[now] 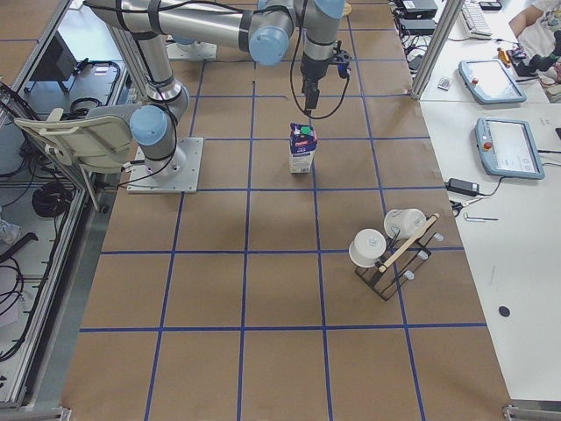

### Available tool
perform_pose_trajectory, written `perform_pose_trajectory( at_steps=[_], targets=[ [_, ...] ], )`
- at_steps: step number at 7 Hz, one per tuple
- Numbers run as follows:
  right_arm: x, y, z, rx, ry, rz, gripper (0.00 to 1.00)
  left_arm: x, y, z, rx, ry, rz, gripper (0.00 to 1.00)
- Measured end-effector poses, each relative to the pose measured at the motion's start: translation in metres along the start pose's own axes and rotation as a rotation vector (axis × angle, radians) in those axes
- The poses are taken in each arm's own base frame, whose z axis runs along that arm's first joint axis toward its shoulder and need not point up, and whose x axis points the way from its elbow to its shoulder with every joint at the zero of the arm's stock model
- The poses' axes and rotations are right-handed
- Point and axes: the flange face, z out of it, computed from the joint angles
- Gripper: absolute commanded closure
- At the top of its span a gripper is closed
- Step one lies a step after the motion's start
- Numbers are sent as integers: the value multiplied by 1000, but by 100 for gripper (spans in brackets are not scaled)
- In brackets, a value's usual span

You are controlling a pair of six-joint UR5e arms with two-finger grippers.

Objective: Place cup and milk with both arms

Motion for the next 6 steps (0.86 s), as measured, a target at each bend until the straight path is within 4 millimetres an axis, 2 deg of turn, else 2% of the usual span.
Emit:
perform_pose_trajectory(
  at_steps=[1, 2, 3, 6],
  targets=[
    [1, -5, 20, 3, 2, 0, 0, -4, -2, 8, -17, 9, -1, 66],
    [3, -11, 35, 4, 5, -2, 0, -6, -4, 14, -28, 13, -2, 78],
    [4, -15, 44, -1, 5, -2, 0, -6, -6, 18, -37, 16, -2, 100],
    [7, -27, 71, -41, -4, -1, 0, -7, -13, 17, -28, 18, -37, 100]
  ],
)
